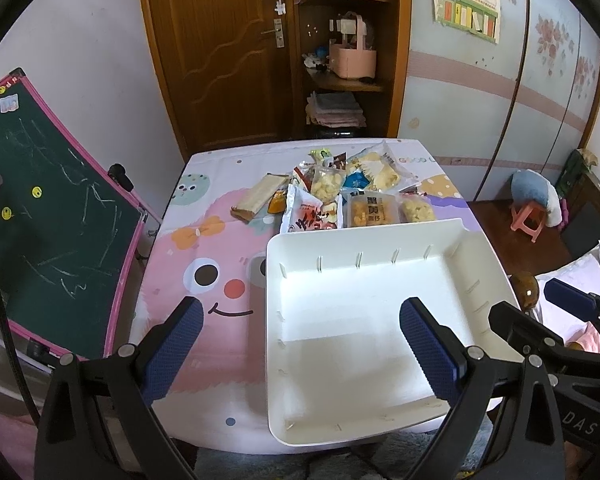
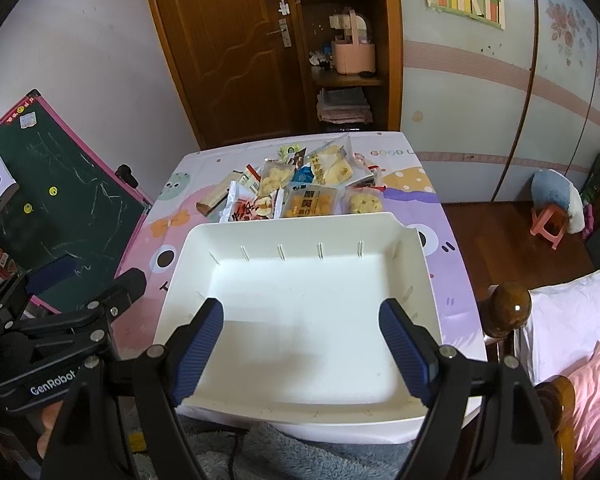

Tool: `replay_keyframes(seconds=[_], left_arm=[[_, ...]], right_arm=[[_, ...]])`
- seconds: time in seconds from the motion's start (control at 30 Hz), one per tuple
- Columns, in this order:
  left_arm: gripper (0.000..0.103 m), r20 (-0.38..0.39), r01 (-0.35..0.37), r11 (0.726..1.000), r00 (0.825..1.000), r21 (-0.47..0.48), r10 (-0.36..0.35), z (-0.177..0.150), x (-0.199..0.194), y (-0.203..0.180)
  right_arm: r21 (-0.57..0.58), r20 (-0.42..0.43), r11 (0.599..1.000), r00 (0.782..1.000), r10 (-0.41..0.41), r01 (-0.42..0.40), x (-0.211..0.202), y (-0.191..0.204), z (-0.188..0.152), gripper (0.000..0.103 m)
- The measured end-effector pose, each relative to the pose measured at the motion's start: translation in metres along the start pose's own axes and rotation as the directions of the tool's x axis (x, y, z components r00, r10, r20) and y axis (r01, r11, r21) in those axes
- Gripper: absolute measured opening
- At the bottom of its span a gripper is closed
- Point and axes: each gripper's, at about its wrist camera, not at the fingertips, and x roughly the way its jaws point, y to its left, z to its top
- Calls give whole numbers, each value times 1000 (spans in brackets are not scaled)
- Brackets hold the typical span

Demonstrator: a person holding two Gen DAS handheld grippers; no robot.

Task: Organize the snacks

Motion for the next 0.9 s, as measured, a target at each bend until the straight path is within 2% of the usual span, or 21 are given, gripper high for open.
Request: replay_keyframes(seconds=[0.3,0.57,0.77,0.9], left_arm=[[98,-19,-9,1000,1000,3,9,3,10,0],[98,-42,18,1000,999,-3,-18,11,23,1],[98,-105,37,999,994,-9,-38,22,42,1],[98,-110,41,999,993,-6,-41,30,52,0]], right_arm=[[-15,-19,1000,1000,4,-4,6,-1,6,81],[-13,-30,1000,999,26,-27,16,-3,16,81],[-16,-51,999,998,37,-38,26,-5,25,81],[-9,-64,998,996,64,-64,38,-7,33,81]])
